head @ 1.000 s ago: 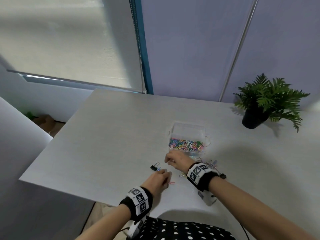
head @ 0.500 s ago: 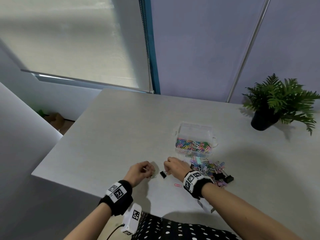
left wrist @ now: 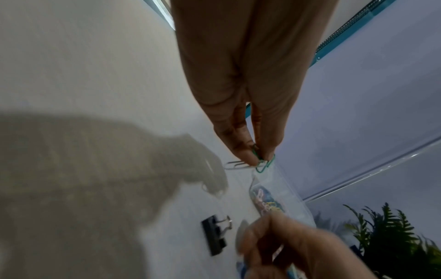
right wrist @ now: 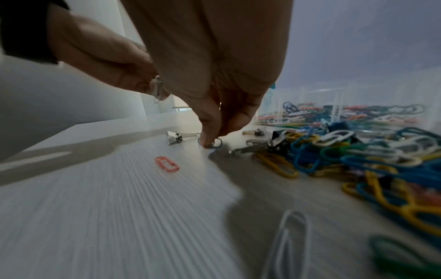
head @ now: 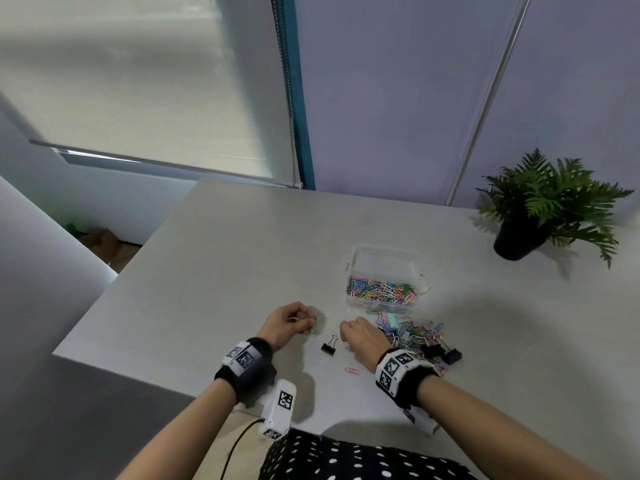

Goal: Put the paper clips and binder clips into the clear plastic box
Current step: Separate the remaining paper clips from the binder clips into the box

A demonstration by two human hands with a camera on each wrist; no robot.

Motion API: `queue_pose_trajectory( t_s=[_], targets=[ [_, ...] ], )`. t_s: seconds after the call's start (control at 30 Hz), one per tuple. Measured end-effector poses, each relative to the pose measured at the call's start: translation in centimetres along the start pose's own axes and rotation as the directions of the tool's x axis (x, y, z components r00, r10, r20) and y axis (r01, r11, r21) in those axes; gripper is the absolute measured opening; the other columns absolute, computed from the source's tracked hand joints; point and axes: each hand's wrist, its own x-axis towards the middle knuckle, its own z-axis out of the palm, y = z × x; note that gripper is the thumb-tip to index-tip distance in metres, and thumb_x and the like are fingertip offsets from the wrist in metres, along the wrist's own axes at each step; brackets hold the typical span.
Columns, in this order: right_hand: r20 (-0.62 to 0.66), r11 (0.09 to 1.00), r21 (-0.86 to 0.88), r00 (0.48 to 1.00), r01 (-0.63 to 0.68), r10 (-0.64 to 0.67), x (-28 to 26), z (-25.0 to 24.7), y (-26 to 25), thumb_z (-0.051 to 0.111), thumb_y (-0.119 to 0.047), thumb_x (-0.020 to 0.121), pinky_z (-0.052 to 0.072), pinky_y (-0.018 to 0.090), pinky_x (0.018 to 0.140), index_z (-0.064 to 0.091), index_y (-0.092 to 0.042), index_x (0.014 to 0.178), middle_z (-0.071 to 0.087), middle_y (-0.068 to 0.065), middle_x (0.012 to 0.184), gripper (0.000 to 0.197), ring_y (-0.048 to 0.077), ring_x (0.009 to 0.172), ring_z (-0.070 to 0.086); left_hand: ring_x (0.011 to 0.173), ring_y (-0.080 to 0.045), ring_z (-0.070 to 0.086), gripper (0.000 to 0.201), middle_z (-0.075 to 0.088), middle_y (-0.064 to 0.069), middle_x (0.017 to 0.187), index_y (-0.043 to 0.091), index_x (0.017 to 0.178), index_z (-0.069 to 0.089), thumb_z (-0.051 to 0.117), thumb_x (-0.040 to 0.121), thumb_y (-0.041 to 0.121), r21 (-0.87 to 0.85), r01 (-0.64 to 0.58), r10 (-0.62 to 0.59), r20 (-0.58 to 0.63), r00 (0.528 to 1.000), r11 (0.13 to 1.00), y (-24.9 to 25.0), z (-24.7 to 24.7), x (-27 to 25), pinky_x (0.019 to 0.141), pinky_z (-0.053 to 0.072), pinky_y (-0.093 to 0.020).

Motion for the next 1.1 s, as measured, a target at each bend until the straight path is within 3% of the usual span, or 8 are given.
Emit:
queue_pose_trajectory(
  t_s=[0.2, 0.33, 0.47, 0.53, 0.67, 0.87, 1.03, 1.1],
  targets=[
    [0.169, 0.996, 0.089, 0.986, -0.001, -0.014, -2.3, 0.1, 0.2, 0.054, -0.015, 0.089, 0.037, 0.037, 0.085, 0.048, -0.006, 0.109, 0.057, 0.015, 0.110, 0.022, 0.030, 0.106, 0.046, 0.048, 0.005, 0.058, 0.021, 0.057, 0.000, 0.062, 0.014, 0.075, 0.059, 0.059, 0.083, -0.005, -0.004, -0.098, 0.098, 0.022, 0.995, 0.995, 4.1, 2.0, 4.0, 0.059, 0.053, -0.009],
    [0.166, 0.994, 0.084, 0.985, -0.063, 0.048, -3.7, 0.0, -1.0, 0.045, 0.001, 0.087, 0.038, 0.039, 0.073, 0.044, -0.003, 0.111, 0.055, 0.017, 0.108, 0.024, 0.031, 0.102, 0.049, 0.045, 0.006, 0.058, 0.024, 0.060, 0.011, 0.047, 0.018, 0.071, 0.059, 0.062, 0.083, -0.002, 0.041, -0.109, 0.107, 0.047, 0.993, 0.993, 6.6, 4.3, 7.6, 0.061, 0.053, -0.013],
    [0.174, 0.990, 0.111, 0.983, -0.085, 0.065, -3.3, -0.3, -1.2, 0.052, -0.003, 0.087, 0.049, 0.041, 0.083, 0.056, 0.003, 0.102, 0.061, 0.021, 0.105, 0.016, 0.031, 0.103, 0.055, 0.047, 0.001, 0.057, 0.019, 0.059, -0.002, 0.067, 0.015, 0.072, 0.059, 0.062, 0.083, 0.000, 0.156, -0.091, 0.084, 0.049, 0.995, 0.984, 8.1, 6.7, 9.6, 0.057, 0.052, -0.016],
    [0.179, 0.989, 0.123, 0.982, -0.086, 0.063, -3.1, -0.5, -1.2, 0.055, -0.010, 0.087, 0.044, 0.037, 0.086, 0.058, 0.004, 0.102, 0.057, 0.018, 0.105, 0.020, 0.030, 0.109, 0.049, 0.058, -0.009, 0.057, 0.008, 0.067, -0.013, 0.084, 0.003, 0.084, 0.065, 0.059, 0.084, -0.002, 0.268, -0.075, 0.061, 0.062, 0.996, 0.961, 8.1, 7.5, 10.2, 0.067, 0.055, -0.026],
    [0.178, 0.995, 0.101, 0.984, -0.016, -0.003, -3.2, -0.3, -0.7, 0.052, -0.009, 0.088, 0.036, 0.035, 0.091, 0.057, 0.003, 0.100, 0.051, 0.017, 0.115, 0.018, 0.029, 0.111, 0.044, 0.080, -0.022, 0.062, 0.025, 0.068, -0.023, 0.104, -0.004, 0.098, 0.067, 0.046, 0.087, -0.009, 0.383, -0.076, 0.031, 0.122, 0.992, 0.920, 7.8, 8.1, 10.2, 0.086, 0.055, -0.035],
    [0.187, 0.993, 0.114, 0.982, 0.017, -0.038, -2.8, 0.2, -0.2, 0.048, -0.012, 0.086, 0.040, 0.039, 0.085, 0.053, -0.001, 0.095, 0.051, 0.017, 0.106, 0.015, 0.031, 0.101, 0.048, 0.105, -0.025, 0.064, 0.036, 0.069, -0.018, 0.108, -0.002, 0.102, 0.067, 0.035, 0.088, -0.012, 0.376, -0.194, 0.162, 0.116, 0.980, 0.906, 8.0, 6.6, 8.9, 0.098, 0.048, -0.030],
    [0.209, 0.992, -0.007, 0.970, 0.125, -0.120, -2.6, 0.5, -0.7, 0.042, -0.005, 0.088, 0.041, 0.042, 0.080, 0.050, 0.003, 0.099, 0.053, 0.023, 0.106, 0.015, 0.035, 0.098, 0.050, 0.092, -0.014, 0.063, 0.032, 0.070, -0.013, 0.104, 0.001, 0.104, 0.066, 0.038, 0.092, -0.006, 0.388, -0.266, 0.219, 0.162, 0.962, 0.883, 7.4, 5.3, 7.4, 0.075, 0.046, -0.004],
    [0.193, 0.993, 0.035, 0.974, 0.114, -0.118, -2.7, 0.3, -0.4, 0.044, -0.007, 0.088, 0.042, 0.040, 0.077, 0.050, 0.002, 0.095, 0.055, 0.021, 0.101, 0.013, 0.033, 0.094, 0.052, 0.086, -0.010, 0.060, 0.030, 0.071, -0.012, 0.104, 0.003, 0.104, 0.067, 0.039, 0.093, -0.003, 0.417, -0.284, 0.227, 0.183, 0.957, 0.863, 7.0, 4.7, 7.0, 0.073, 0.045, -0.005]
  ],
)
